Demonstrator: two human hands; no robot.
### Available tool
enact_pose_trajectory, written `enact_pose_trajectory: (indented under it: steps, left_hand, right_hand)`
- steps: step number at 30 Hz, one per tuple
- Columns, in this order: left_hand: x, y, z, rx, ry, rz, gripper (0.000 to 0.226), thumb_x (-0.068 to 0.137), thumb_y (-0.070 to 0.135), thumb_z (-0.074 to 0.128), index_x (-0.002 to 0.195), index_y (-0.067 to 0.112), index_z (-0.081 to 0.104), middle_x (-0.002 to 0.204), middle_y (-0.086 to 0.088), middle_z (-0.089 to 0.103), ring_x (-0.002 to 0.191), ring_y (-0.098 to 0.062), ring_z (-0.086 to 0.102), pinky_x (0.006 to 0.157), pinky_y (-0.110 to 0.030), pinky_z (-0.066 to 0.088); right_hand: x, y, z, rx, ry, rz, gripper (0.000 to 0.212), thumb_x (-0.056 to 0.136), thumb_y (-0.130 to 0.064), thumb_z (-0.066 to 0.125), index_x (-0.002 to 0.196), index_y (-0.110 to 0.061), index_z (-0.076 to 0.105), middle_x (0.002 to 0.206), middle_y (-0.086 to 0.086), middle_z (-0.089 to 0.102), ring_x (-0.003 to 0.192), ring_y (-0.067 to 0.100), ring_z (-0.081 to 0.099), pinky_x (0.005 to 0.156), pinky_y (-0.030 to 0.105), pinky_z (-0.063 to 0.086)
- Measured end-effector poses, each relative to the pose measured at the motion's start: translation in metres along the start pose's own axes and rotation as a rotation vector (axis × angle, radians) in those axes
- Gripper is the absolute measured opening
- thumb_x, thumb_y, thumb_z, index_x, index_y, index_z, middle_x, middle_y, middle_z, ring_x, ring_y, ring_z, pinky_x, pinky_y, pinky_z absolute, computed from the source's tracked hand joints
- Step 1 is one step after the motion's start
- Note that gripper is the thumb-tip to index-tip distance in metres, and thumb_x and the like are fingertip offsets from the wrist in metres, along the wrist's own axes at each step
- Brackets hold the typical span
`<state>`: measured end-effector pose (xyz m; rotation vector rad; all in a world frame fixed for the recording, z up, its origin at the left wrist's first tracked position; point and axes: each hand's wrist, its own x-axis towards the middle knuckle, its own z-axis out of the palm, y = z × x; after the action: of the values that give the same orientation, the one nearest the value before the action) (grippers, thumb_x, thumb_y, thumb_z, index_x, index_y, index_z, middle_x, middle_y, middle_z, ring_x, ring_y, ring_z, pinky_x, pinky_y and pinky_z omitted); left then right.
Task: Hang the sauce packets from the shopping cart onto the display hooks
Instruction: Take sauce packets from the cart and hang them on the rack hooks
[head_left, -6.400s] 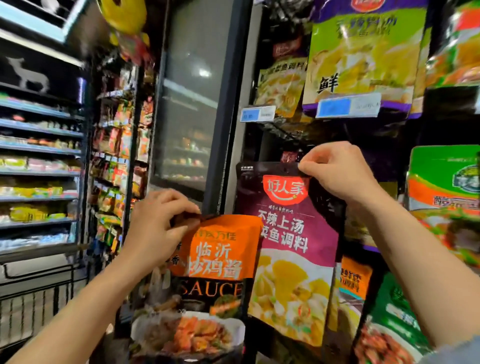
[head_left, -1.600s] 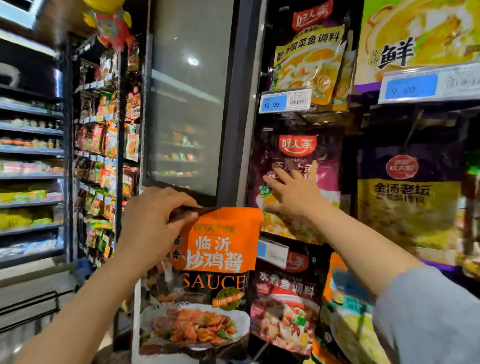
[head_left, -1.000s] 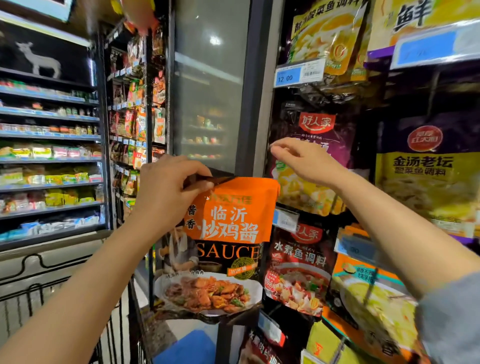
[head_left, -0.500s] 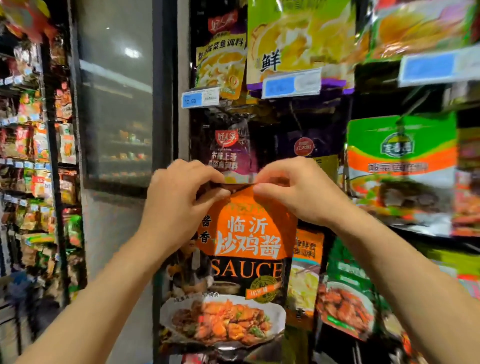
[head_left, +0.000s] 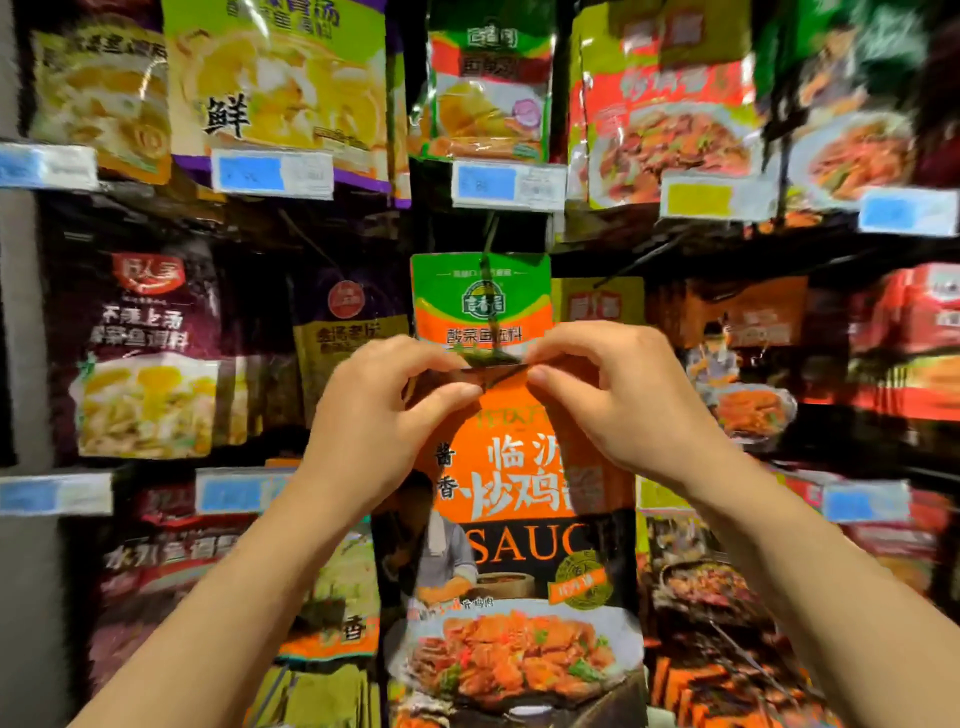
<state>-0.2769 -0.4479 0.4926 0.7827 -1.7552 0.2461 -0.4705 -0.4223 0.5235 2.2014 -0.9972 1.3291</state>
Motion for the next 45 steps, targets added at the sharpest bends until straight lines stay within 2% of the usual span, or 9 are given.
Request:
enact_pose_trajectory:
  steps: [2, 5, 10, 18, 23, 29, 34, 39, 45]
  left_hand:
    - [0.002, 0.006, 0.015, -0.093, -0.025, -0.006, 0.02, 0.079, 0.031, 0.069, 0.097, 0.024, 0.071, 0.094, 0.016, 0.064, 0.09, 0.002, 0.056, 0.078, -0.008, 0.039]
    - [0.005, 0.005, 0.032, -0.27, -0.05, -0.103, 0.025, 0.077, 0.022, 0.074, 0.097, 0.035, 0.068, 0.094, 0.027, 0.064, 0.091, 0.01, 0.057, 0.069, -0.012, 0.046]
    - [0.017, 0.028, 0.072, -0.459, -0.067, -0.123, 0.023, 0.073, 0.022, 0.078, 0.083, 0.041, 0.069, 0.091, 0.024, 0.068, 0.082, 0.001, 0.064, 0.075, -0.031, 0.054]
    - [0.035, 0.08, 0.144, -0.526, -0.008, -0.076, 0.019, 0.072, 0.02, 0.078, 0.078, 0.037, 0.073, 0.081, 0.02, 0.071, 0.074, 0.001, 0.064, 0.068, -0.019, 0.048]
    - [0.051, 0.141, 0.197, -0.446, 0.041, 0.02, 0.026, 0.072, 0.009, 0.077, 0.079, 0.033, 0.069, 0.084, 0.011, 0.07, 0.081, 0.001, 0.065, 0.074, -0.012, 0.047]
    - [0.083, 0.187, 0.253, -0.397, 0.117, -0.001, 0.021, 0.07, 0.018, 0.07, 0.076, 0.038, 0.068, 0.081, 0.019, 0.07, 0.084, -0.004, 0.065, 0.079, -0.025, 0.049]
    - [0.129, 0.199, 0.283, -0.409, 0.194, -0.067, 0.027, 0.071, 0.013, 0.073, 0.072, 0.039, 0.068, 0.073, 0.022, 0.068, 0.075, 0.001, 0.063, 0.075, -0.023, 0.048]
    - [0.162, 0.192, 0.3, -0.438, 0.312, -0.182, 0.02, 0.063, 0.025, 0.079, 0.076, 0.039, 0.072, 0.075, 0.014, 0.069, 0.076, -0.012, 0.064, 0.078, -0.047, 0.055]
    - [0.187, 0.195, 0.312, -0.387, 0.519, -0.154, 0.04, 0.065, 0.015, 0.083, 0.076, 0.032, 0.048, 0.076, 0.016, 0.056, 0.07, 0.004, 0.054, 0.067, -0.02, 0.045]
  right_hand:
    - [-0.006, 0.016, -0.015, -0.031, -0.019, 0.028, 0.02, 0.076, -0.025, 0.06, 0.086, -0.014, 0.073, 0.088, -0.006, 0.072, 0.082, -0.001, 0.058, 0.068, 0.01, 0.038]
    - [-0.015, 0.041, -0.035, -0.04, -0.039, 0.111, 0.018, 0.078, -0.027, 0.061, 0.086, -0.017, 0.073, 0.086, -0.01, 0.07, 0.082, -0.004, 0.057, 0.069, 0.002, 0.036]
    - [-0.034, 0.067, -0.072, -0.05, -0.092, 0.226, 0.011, 0.083, -0.014, 0.067, 0.085, -0.024, 0.07, 0.083, -0.018, 0.065, 0.081, -0.002, 0.06, 0.072, 0.003, 0.038]
    - [-0.06, 0.133, -0.125, 0.001, -0.068, 0.215, 0.019, 0.082, -0.009, 0.067, 0.082, -0.029, 0.069, 0.082, -0.022, 0.065, 0.082, -0.011, 0.059, 0.072, 0.004, 0.039]
    - [-0.088, 0.206, -0.163, 0.17, -0.009, 0.263, 0.011, 0.081, -0.013, 0.069, 0.085, -0.022, 0.074, 0.085, -0.013, 0.071, 0.084, 0.0, 0.065, 0.076, 0.017, 0.048]
    - [-0.097, 0.269, -0.2, 0.421, 0.066, 0.387, 0.014, 0.08, -0.007, 0.07, 0.074, -0.02, 0.07, 0.074, -0.005, 0.069, 0.07, 0.004, 0.061, 0.066, 0.016, 0.046]
    - [-0.062, 0.299, -0.218, 0.512, 0.168, 0.423, 0.017, 0.081, -0.004, 0.067, 0.073, -0.019, 0.067, 0.073, -0.001, 0.065, 0.067, 0.005, 0.059, 0.066, 0.021, 0.047]
    - [-0.025, 0.321, -0.222, 0.51, 0.256, 0.464, 0.017, 0.077, -0.003, 0.072, 0.082, -0.017, 0.062, 0.071, 0.001, 0.062, 0.052, -0.002, 0.057, 0.053, 0.015, 0.046]
    - [-0.003, 0.337, -0.216, 0.576, 0.392, 0.503, 0.056, 0.073, -0.002, 0.076, 0.104, -0.016, 0.032, 0.076, 0.005, 0.061, 0.065, 0.019, 0.061, 0.065, 0.036, 0.051]
